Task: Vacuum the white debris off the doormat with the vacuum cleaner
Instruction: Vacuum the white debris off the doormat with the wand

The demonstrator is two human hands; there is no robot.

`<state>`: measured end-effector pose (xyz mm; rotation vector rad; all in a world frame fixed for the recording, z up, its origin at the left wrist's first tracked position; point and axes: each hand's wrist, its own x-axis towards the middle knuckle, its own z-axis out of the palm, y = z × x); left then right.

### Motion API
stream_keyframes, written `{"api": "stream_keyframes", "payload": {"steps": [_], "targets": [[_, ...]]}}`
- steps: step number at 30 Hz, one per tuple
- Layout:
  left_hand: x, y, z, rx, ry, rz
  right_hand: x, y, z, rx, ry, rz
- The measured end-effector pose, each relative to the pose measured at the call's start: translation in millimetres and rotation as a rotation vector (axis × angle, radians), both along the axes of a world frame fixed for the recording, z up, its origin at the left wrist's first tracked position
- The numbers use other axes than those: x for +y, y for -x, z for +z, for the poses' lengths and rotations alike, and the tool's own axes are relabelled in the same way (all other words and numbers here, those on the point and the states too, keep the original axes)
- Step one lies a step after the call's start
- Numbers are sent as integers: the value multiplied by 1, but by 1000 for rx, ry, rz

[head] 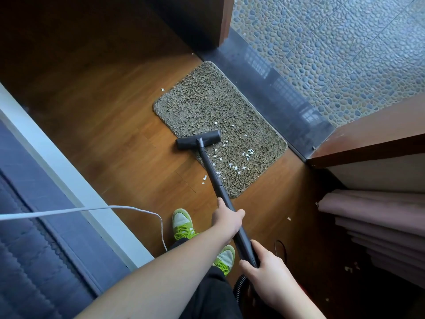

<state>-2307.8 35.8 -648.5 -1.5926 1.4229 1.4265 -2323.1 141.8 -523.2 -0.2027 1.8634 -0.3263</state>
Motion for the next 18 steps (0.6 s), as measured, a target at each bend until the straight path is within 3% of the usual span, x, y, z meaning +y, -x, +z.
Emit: {"api": "stream_keyframes", "payload": {"steps": [18], "targets": [[-44, 50, -15, 69, 75, 25, -37, 37, -35, 102, 39, -38]]}}
